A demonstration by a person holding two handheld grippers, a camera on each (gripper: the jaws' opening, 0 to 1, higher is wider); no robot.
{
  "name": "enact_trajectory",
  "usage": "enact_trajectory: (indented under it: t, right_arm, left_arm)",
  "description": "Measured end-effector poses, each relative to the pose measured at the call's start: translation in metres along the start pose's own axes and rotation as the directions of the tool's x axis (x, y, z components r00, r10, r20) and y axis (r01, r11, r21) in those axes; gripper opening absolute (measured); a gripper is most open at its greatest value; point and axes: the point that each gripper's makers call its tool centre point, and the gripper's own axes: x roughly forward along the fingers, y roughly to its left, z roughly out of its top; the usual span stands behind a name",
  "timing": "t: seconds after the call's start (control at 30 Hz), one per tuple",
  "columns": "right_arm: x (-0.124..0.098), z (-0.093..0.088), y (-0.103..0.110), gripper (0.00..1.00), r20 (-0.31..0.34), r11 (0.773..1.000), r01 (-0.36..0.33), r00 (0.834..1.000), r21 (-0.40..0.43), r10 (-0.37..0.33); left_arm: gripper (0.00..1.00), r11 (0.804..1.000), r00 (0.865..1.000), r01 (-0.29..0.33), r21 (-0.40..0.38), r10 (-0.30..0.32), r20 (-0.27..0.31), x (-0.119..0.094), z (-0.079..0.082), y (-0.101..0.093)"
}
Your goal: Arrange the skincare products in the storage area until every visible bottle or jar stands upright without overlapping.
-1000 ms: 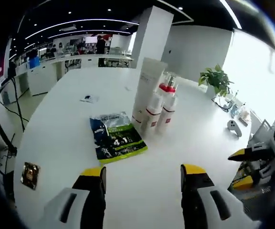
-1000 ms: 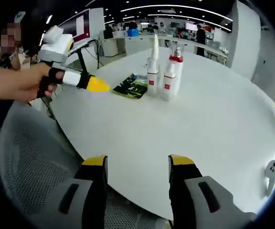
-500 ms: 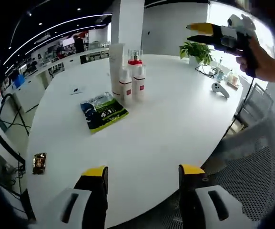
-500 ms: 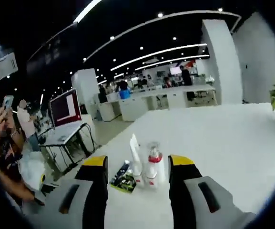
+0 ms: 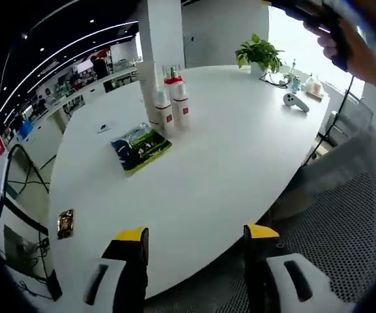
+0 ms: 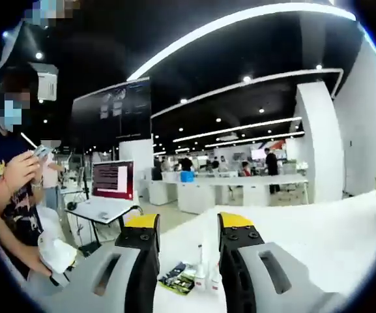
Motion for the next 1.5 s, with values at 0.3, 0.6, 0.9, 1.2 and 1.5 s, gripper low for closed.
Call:
enact_trajectory:
  t: [0.3,0.6,0.9,1.2,1.5]
  right_arm:
    - [0.007,0.073,0.001,0.29,0.004,0.989,-0.103,0.995,-0.106,0.104]
    - [0.06,0.058,0.005,0.37,-0.164,0.948,-0.316,0.937,-0.026,0.308]
    - [0.121,0.013,-0.006,0.47,-0.414,0.905,-0.397,0.806,0.151,0.423]
    - [0.185,-0.063,-0.048,0.31,-0.704,0.906,-0.382,0.593,0.181,0.391]
    - [0.221,-0.14,-0.051,0.27,-0.877,0.919,-0.334,0.351,0.21,0.328]
  left_arm:
    - [0.58,0.993,0.999,-0.027,0.115,0.022,0.043,-0.001,0.016,-0.002]
    - [0.56,0.993,0.999,-0.042,0.111,0.039,0.028,-0.002,0.013,0.0]
    - [0.52,0.986,0.996,-0.087,0.142,0.084,0.031,-0.003,0.013,0.007]
    - [0.5,0.981,0.993,-0.111,0.157,0.105,0.043,-0.003,0.013,0.01]
    - [0.46,0.981,0.991,-0.13,0.146,0.125,0.045,-0.002,0.012,0.016]
